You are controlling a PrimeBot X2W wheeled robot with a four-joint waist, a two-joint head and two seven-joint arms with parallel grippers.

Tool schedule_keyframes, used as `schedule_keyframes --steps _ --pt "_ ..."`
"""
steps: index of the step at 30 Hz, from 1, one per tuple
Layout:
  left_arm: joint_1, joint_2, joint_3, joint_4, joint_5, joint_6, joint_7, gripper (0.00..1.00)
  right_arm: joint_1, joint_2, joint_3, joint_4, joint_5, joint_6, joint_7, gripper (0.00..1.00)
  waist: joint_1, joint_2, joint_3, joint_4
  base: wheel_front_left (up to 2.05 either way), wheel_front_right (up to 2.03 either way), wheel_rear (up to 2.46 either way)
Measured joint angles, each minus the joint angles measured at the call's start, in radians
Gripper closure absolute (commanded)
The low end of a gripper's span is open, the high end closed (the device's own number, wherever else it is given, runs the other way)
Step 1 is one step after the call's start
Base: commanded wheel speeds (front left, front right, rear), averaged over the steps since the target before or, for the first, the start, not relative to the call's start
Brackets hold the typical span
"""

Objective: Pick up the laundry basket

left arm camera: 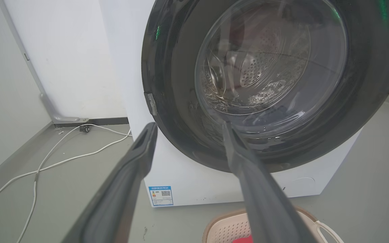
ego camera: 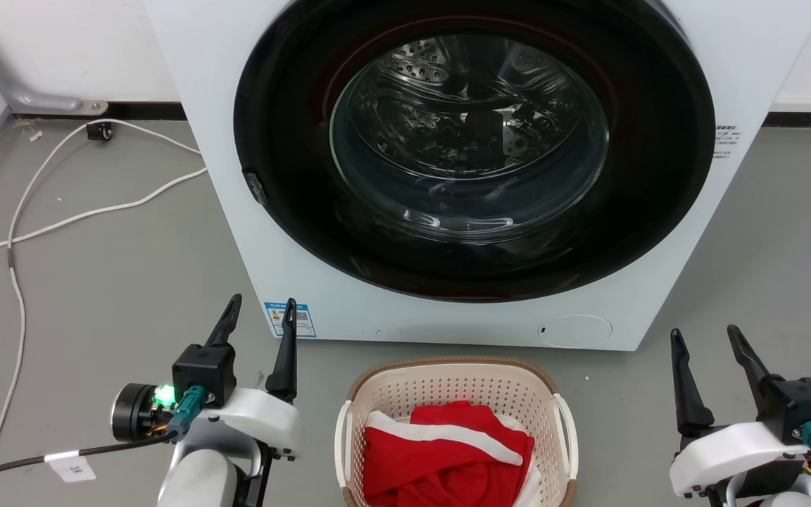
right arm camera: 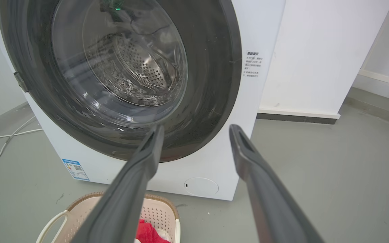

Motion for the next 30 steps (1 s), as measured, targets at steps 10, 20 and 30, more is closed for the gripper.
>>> schedule_keyframes --steps 10,20,30 --pt "-0.011 -0.007 0.005 0.015 0.052 0.004 -0.013 0.00 0.000 0.000 -0.005 0.021 -0.025 0.000 -0.022 0.00 0.0000 0.0000 0.001 0.000 0.00 0.00 0.00" --pt "-0.014 -0.012 0.015 0.026 0.049 0.000 -0.013 0.00 -0.003 0.000 -0.006 0.031 -0.021 0.000 -0.027 0.00 0.0000 0.0000 0.006 -0.002 0.00 0.00 0.00" --pt "-0.022 -0.014 0.026 0.045 0.045 -0.009 -0.015 0.00 -0.013 0.000 -0.004 0.047 -0.005 0.000 -0.021 0.00 0.0000 0.0000 0.020 -0.005 0.00 0.00 0.00"
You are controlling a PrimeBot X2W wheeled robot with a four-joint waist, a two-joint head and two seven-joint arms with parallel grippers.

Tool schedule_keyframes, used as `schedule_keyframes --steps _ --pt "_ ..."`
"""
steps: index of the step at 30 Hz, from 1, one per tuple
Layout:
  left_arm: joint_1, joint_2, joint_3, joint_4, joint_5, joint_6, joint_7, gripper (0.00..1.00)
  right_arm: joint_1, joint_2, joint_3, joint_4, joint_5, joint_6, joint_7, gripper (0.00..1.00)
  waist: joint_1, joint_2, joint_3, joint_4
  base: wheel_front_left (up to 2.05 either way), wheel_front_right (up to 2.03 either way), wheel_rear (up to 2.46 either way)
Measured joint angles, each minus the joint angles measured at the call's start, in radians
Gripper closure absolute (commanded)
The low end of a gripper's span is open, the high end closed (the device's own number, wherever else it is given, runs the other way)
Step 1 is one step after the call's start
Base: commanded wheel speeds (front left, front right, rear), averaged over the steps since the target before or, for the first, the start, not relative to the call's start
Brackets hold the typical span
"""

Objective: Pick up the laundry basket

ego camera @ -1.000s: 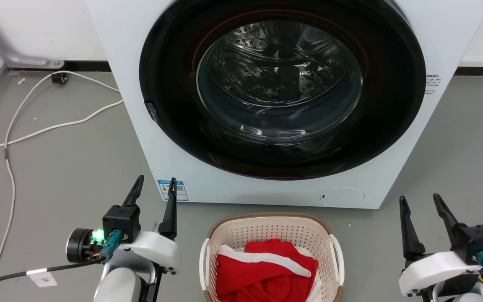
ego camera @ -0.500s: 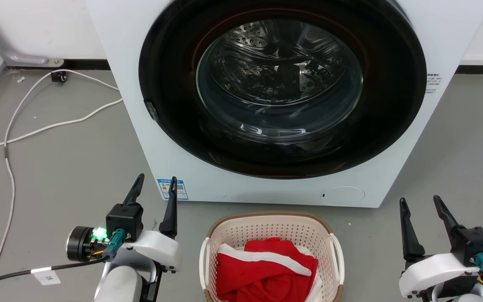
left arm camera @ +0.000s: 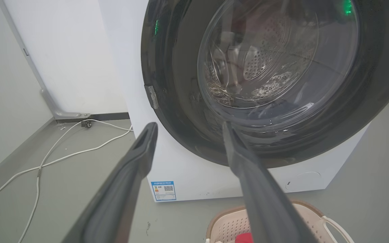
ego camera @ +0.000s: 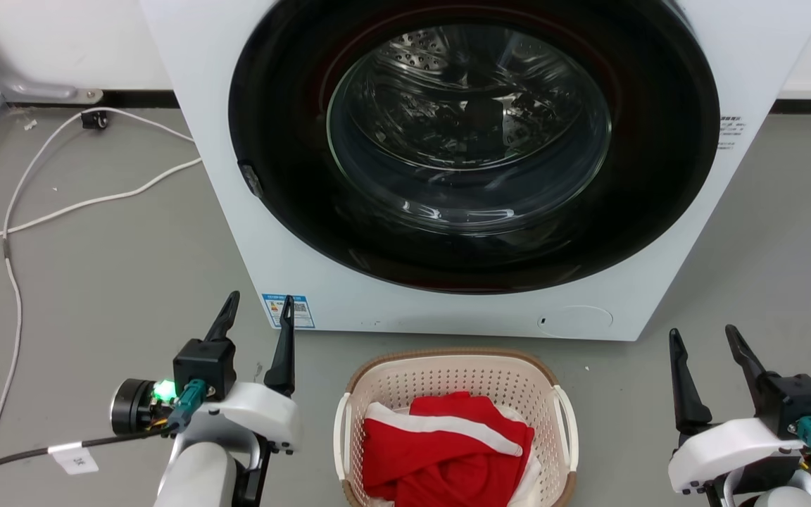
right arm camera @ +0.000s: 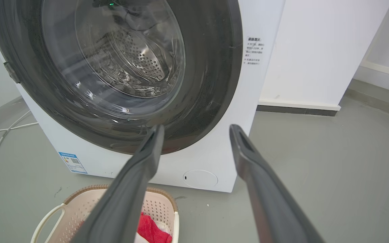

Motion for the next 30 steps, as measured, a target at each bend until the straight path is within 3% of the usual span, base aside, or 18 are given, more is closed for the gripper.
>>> schedule_keyframes --steps 13,21,30 --pt "-0.127 -0.010 0.003 0.151 -0.042 -0.029 -0.001 0.00 -0.100 0.000 0.018 0.077 0.031 0.000 0.119 0.00 0.0000 0.0000 0.095 -0.012 0.00 0.00 0.00" --pt "-0.294 -0.013 -0.015 0.393 -0.089 -0.068 0.085 0.00 -0.227 -0.001 0.047 0.230 0.059 0.000 0.332 0.00 0.0001 0.0000 0.214 -0.018 0.00 0.00 0.00" --pt "-0.397 -0.027 -0.045 0.641 -0.141 -0.094 0.167 0.00 -0.359 0.000 0.095 0.435 0.086 0.000 0.439 0.00 0.0001 0.0000 0.331 -0.021 0.00 0.00 0.00"
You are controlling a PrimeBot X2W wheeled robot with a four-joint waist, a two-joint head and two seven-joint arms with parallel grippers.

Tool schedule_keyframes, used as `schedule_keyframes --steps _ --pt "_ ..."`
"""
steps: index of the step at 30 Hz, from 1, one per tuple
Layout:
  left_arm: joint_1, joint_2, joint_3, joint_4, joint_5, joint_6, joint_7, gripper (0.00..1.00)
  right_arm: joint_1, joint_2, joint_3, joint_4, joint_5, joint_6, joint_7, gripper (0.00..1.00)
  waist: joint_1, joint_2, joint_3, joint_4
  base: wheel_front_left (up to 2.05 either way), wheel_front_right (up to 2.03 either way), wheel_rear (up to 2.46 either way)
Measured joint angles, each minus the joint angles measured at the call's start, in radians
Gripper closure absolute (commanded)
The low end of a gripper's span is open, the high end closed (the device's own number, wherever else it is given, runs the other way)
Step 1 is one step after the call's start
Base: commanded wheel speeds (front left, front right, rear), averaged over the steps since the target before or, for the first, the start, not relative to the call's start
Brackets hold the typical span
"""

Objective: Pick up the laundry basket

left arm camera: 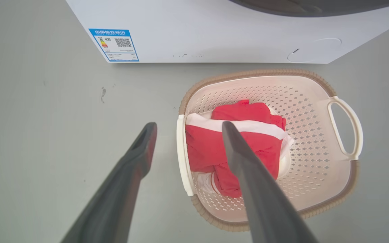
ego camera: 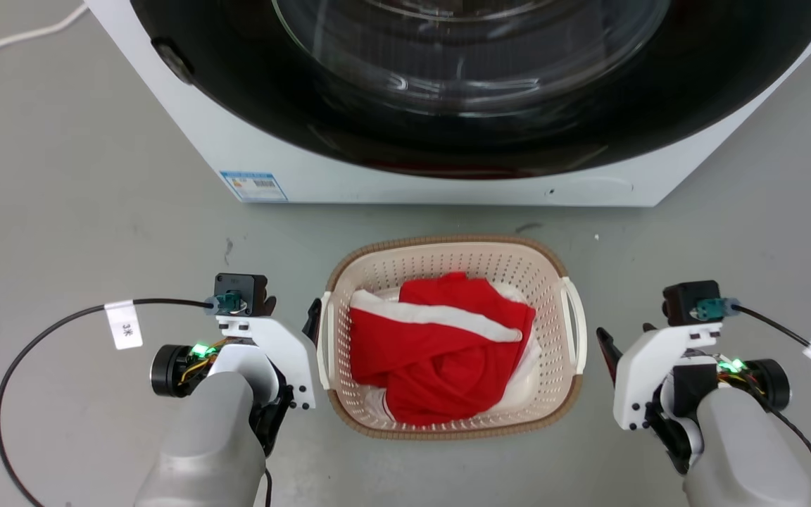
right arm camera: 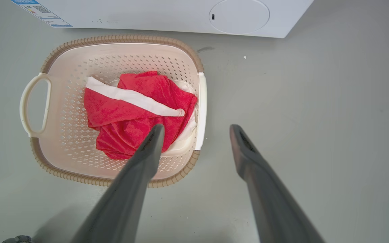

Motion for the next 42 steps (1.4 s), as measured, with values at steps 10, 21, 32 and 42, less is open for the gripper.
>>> schedule_keyframes --steps 10,21,32,42 --pt "-0.116 -0.002 -0.028 0.172 -0.044 -0.012 0.082 0.00 -0.183 0.000 0.068 0.257 0.031 0.000 0.028 0.00 0.0000 0.0000 0.127 -0.007 0.00 0.00 0.00" --pt "-0.239 0.023 -0.072 0.219 -0.103 -0.013 0.242 0.00 -0.388 0.000 0.127 0.456 0.071 0.000 0.051 0.00 0.0000 0.0000 0.267 -0.026 0.00 0.00 0.00" --pt "-0.318 0.054 -0.132 0.219 -0.167 -0.015 0.321 0.00 -0.517 0.000 0.191 0.548 0.106 0.000 0.055 0.00 0.0000 0.0000 0.378 -0.035 0.00 0.00 0.00" --pt "-0.362 0.061 -0.166 0.225 -0.196 -0.015 0.317 0.00 -0.573 0.000 0.209 0.586 0.117 0.000 0.026 0.00 0.0000 0.0000 0.451 -0.030 0.00 0.00 0.00"
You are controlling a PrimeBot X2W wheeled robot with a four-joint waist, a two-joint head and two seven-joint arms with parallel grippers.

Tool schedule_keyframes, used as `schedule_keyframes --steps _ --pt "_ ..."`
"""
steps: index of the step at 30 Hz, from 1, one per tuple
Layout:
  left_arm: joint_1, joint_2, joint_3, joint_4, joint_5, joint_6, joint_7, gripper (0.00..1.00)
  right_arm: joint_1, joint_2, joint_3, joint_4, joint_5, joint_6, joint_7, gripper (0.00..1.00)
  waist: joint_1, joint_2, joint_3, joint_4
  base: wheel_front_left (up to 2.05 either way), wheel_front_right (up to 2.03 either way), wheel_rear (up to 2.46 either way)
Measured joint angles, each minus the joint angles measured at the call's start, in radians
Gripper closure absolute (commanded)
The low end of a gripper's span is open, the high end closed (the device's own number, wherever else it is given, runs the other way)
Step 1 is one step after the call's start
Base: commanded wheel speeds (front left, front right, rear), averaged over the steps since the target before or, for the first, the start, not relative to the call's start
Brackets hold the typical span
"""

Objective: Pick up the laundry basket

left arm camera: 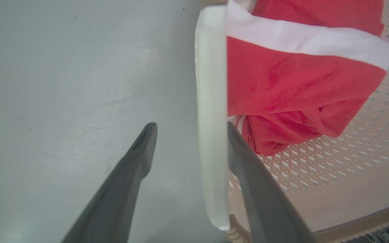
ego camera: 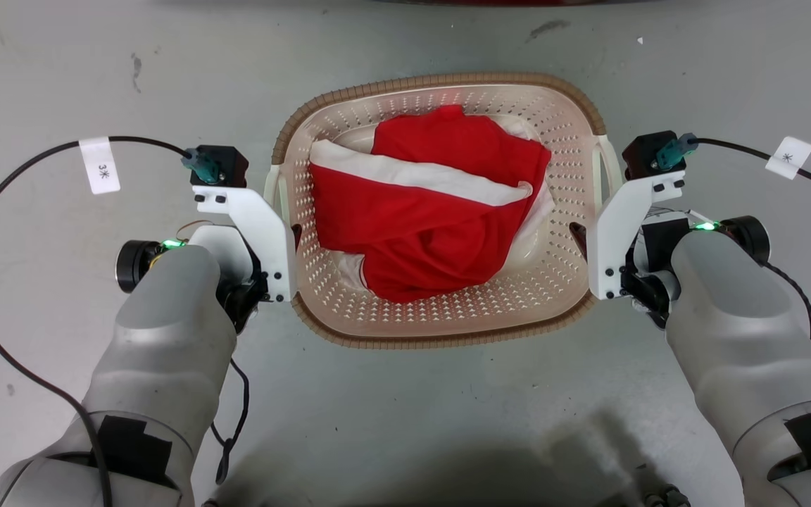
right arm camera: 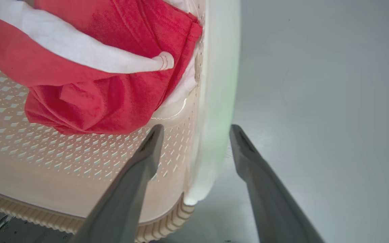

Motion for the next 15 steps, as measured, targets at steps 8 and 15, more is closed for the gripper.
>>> schedule_keyframes --steps 8,15 --pt "-0.017 0.000 -0.015 0.006 -0.027 0.000 -0.005 0.00 -0.017 0.000 0.023 0.012 0.033 0.000 -0.016 0.43 -0.0001 0.0000 0.027 0.003 0.00 0.00 0.00" --pt "-0.028 -0.007 -0.032 0.010 -0.053 -0.001 0.003 1.00 -0.020 0.003 0.038 0.022 0.055 0.000 -0.018 1.00 0.0000 0.0000 0.026 0.003 0.00 0.00 0.00"
